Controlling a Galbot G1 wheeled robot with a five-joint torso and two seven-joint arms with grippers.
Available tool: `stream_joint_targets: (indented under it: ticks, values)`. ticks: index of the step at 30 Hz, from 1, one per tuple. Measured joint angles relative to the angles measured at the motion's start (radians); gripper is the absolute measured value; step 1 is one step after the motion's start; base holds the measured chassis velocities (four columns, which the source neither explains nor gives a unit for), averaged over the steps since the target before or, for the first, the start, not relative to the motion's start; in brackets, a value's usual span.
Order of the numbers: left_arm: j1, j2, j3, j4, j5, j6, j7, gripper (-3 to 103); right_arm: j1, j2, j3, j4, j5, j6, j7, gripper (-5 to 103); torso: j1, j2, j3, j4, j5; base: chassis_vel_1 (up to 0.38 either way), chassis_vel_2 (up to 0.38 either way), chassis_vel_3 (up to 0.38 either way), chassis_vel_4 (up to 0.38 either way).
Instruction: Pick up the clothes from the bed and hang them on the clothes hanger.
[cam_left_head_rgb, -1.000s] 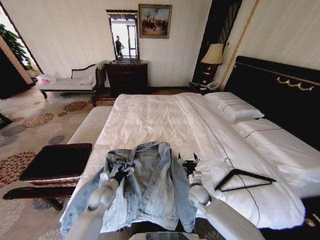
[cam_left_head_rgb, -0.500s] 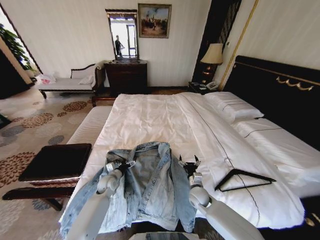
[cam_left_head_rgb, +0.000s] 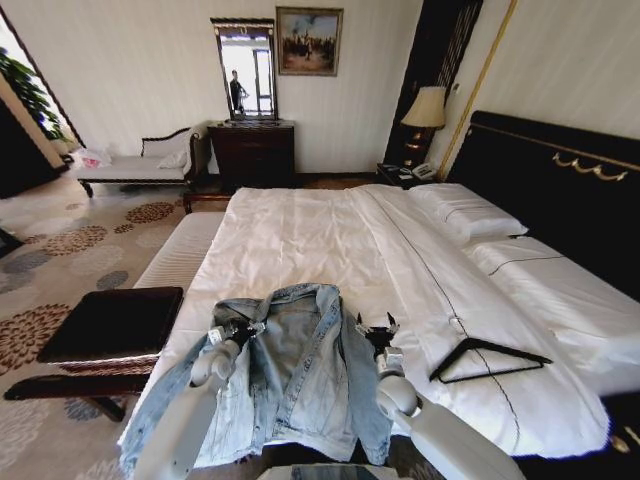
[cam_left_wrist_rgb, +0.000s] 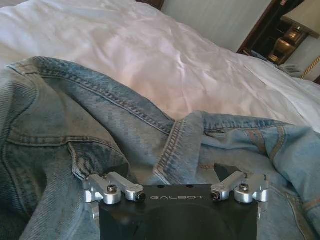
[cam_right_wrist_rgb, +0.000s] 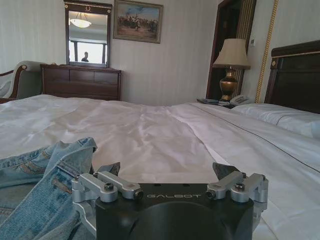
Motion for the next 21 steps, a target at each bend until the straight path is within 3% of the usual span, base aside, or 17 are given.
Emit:
stream_joint_targets:
  ticks: [2,5,10,11,13,17,21]
  values:
    - [-0.001,0.001,-0.001,0.002,-0.003,0.0,0.0,97,-0.002,-0.001,0.002,0.001,0.0,0.0,0.0,100,0.0,0.0,0.0,0.0001,0.0,0.0,0.0,0.0,0.0]
    - [0.001,0.009,-0.005,0.014,-0.013,0.0,0.01,76,-0.012,-0.006,0.011,0.006,0.001,0.0,0.004,100,0.0,0.0,0.0,0.0002,0.0,0.0,0.0,0.0,0.0]
    - [0.004,0.008,-0.006,0.022,-0.013,0.0,0.023,70,-0.013,-0.002,0.01,0.007,0.002,-0.002,0.007,100,0.0,0.0,0.0,0.0002,0.0,0.0,0.0,0.0,0.0]
    - [0.003,0.007,-0.007,0.026,-0.013,-0.001,0.025,54,-0.013,0.0,0.008,0.006,0.002,-0.002,0.007,100,0.0,0.0,0.0,0.0002,0.0,0.0,0.0,0.0,0.0]
    - [0.003,0.007,-0.008,0.029,-0.013,-0.002,0.025,54,-0.014,0.002,0.007,0.007,0.002,-0.002,0.007,100,0.0,0.0,0.0,0.0002,-0.0001,0.0,0.0,0.0,0.0]
    - [-0.001,0.01,-0.025,0.037,-0.012,-0.017,0.027,32,-0.022,0.004,0.006,0.006,0.001,-0.003,0.008,100,0.0,0.0,0.0,0.0001,-0.0001,0.0,0.0,0.0,0.0]
    - [-0.002,0.019,-0.035,0.039,-0.012,-0.022,0.031,22,-0.028,0.003,0.007,0.007,0.0,-0.003,0.008,100,0.0,0.0,0.0,0.0002,-0.0001,0.0,0.0,0.0,0.0]
